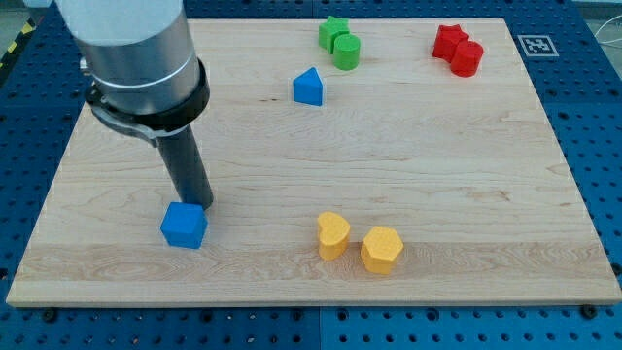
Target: Move your arm to the blue triangle
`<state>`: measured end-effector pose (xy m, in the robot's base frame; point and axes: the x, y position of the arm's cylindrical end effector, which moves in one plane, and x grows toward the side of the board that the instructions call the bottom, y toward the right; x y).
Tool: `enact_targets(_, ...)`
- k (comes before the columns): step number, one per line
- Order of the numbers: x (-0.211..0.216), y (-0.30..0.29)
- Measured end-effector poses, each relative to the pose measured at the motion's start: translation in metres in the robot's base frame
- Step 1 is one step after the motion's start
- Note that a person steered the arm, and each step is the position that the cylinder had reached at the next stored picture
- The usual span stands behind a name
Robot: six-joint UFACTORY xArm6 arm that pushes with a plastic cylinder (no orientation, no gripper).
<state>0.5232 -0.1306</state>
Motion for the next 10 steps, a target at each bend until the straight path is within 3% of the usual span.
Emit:
enact_targets(3, 0.022, 0.049)
enact_targets(8, -0.192, 0.045)
enact_targets(9, -0.214, 0.071)
enact_targets(10, -0.203, 0.115)
